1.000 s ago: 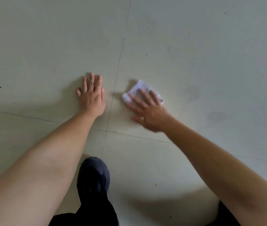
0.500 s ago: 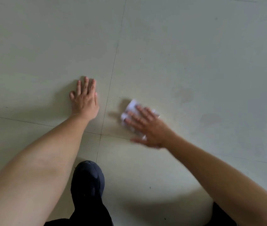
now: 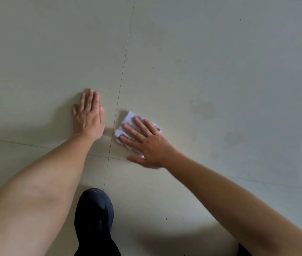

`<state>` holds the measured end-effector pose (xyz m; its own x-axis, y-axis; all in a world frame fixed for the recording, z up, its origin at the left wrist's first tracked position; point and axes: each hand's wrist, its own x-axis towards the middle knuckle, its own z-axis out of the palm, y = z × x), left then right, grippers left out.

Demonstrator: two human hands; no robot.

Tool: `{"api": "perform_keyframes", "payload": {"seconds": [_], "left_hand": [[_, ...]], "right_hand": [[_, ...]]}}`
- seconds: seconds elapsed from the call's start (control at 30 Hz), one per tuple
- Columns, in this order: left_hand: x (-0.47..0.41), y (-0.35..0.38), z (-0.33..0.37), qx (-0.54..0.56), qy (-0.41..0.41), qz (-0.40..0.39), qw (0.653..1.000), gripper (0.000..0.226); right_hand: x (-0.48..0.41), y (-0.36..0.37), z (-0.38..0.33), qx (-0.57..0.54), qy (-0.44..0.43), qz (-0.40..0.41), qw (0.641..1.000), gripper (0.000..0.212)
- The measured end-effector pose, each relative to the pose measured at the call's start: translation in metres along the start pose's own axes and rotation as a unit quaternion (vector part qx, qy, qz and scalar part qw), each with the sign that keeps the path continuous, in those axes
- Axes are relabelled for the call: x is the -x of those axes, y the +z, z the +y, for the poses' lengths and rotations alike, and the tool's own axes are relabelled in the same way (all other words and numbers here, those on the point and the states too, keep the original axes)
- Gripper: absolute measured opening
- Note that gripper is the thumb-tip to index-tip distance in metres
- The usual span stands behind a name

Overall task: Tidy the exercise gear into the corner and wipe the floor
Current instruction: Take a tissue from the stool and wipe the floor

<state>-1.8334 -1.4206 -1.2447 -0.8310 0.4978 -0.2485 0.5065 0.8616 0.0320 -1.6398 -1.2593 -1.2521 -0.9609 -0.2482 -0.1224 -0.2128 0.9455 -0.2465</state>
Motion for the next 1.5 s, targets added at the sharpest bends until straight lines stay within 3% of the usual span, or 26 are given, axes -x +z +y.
{"api": "perform_keyframes", "payload": {"seconds": [0.07,0.2,0.27,0.33,0.43,0.5,0.6,0.77,0.87,0.93,1.0,1.1,1.17,1.23,1.33,1.5], "left_hand": [[0.001,0.002,0.001,0.002,0.015,0.021,1.0,0.055],[-0.002,0.005,0.0,-0.004,0.009,0.038,0.999,0.055],[-0.008,0.003,-0.001,-0.015,0.024,0.073,0.997,0.05],[-0.021,-0.002,0.001,-0.011,0.032,0.118,0.992,0.046],[-0.062,-0.013,0.012,0.02,0.021,0.168,0.985,0.046],[-0.097,-0.023,0.02,0.043,0.01,0.162,0.986,0.049],[-0.146,-0.04,0.033,0.046,0.002,0.133,0.99,0.051],[-0.194,-0.04,0.057,0.055,0.012,0.087,0.995,0.053],[-0.197,-0.022,0.064,0.098,-0.006,0.128,0.987,0.053],[-0.197,-0.016,0.063,0.104,-0.014,0.148,0.983,0.053],[-0.197,-0.017,0.061,0.102,-0.011,0.161,0.982,0.054],[-0.197,-0.02,0.064,0.103,-0.006,0.158,0.982,0.054],[-0.196,-0.019,0.065,0.103,-0.012,0.147,0.984,0.055],[-0.199,-0.019,0.064,0.099,-0.017,0.145,0.984,0.055],[-0.199,-0.016,0.062,0.095,-0.021,0.153,0.983,0.055],[-0.197,-0.019,0.063,0.086,-0.019,0.154,0.984,0.053]], "right_hand": [[-0.029,-0.003,0.028,0.035,-0.028,0.005,0.999,0.066],[-0.086,-0.033,0.11,0.005,0.125,0.071,0.99,0.062],[-0.101,-0.051,0.127,-0.024,0.205,0.047,0.977,0.066],[-0.103,-0.048,0.124,-0.032,0.23,0.054,0.971,0.073],[-0.083,-0.022,0.096,0.0,0.082,0.118,0.99,0.072],[-0.068,-0.01,0.085,0.028,-0.033,0.083,0.996,0.067],[-0.075,-0.019,0.119,0.046,-0.077,0.061,0.994,0.059],[-0.121,-0.052,0.219,0.032,0.119,0.092,0.988,0.06],[-0.145,-0.063,0.233,0.005,0.188,0.071,0.98,0.063],[-0.148,-0.062,0.229,0.031,0.147,0.078,0.986,0.062],[-0.14,-0.057,0.224,0.052,0.054,0.075,0.994,0.06],[-0.132,-0.062,0.227,0.081,-0.072,0.017,0.994,0.057],[-0.156,-0.068,0.25,0.109,-0.095,0.007,0.989,0.055],[-0.197,-0.078,0.282,0.135,-0.042,0.035,0.989,0.054],[-0.255,-0.111,0.314,0.063,0.099,0.018,0.993,0.057],[-0.261,-0.11,0.298,-0.043,0.27,0.056,0.96,0.056]]}}
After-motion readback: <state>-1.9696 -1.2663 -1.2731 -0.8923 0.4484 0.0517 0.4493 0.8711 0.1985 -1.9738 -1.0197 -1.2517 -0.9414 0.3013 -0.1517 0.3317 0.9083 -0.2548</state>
